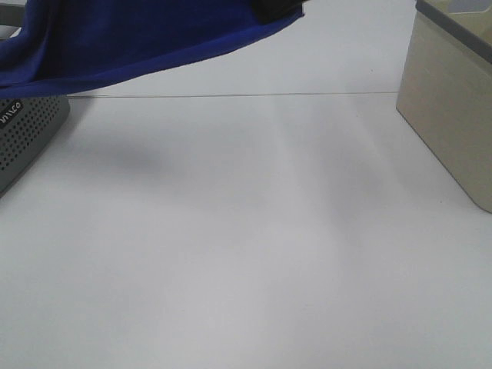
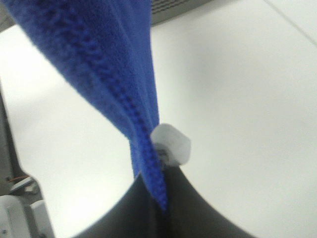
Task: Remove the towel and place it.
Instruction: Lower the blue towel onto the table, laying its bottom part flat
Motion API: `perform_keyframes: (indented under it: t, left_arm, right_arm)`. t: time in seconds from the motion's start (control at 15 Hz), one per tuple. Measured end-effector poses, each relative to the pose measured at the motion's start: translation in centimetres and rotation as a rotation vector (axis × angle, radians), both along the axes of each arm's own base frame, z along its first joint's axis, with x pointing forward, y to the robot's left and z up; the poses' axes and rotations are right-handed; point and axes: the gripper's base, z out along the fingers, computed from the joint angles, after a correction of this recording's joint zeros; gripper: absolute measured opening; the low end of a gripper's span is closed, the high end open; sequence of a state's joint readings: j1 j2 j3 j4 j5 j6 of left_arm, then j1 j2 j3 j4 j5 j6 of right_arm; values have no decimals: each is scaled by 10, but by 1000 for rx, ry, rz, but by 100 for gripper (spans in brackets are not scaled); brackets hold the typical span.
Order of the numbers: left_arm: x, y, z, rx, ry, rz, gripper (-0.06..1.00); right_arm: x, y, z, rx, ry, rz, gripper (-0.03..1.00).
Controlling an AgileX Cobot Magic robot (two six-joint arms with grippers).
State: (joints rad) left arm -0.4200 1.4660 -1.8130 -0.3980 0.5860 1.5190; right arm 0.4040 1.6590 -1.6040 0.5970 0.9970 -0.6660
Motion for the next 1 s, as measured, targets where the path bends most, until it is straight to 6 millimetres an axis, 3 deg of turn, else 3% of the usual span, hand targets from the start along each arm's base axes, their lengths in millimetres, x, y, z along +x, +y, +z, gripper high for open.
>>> perform_keyframes:
  t: [0.2,0.27,0.33,0.67,1.0]
  left_arm:
    - [14,-4,-6,-21,-20,23,0]
    - [28,-7,-8,-58,-66,59,0]
    - [35,-8,-10,-78,-92,77,0]
    - [63,-15,-23,-128,-151,136,0]
    - [100,-17,-37,-249,-339,268,0]
  right_arm:
    - [8,-13,35,-84,-119,-135,2]
    - [11,-23,62,-118,-229,-234,2]
    - [14,-28,72,-134,-282,-289,2]
    - [27,-38,86,-160,-464,-415,2]
    - [48,-43,111,-134,-844,-513,2]
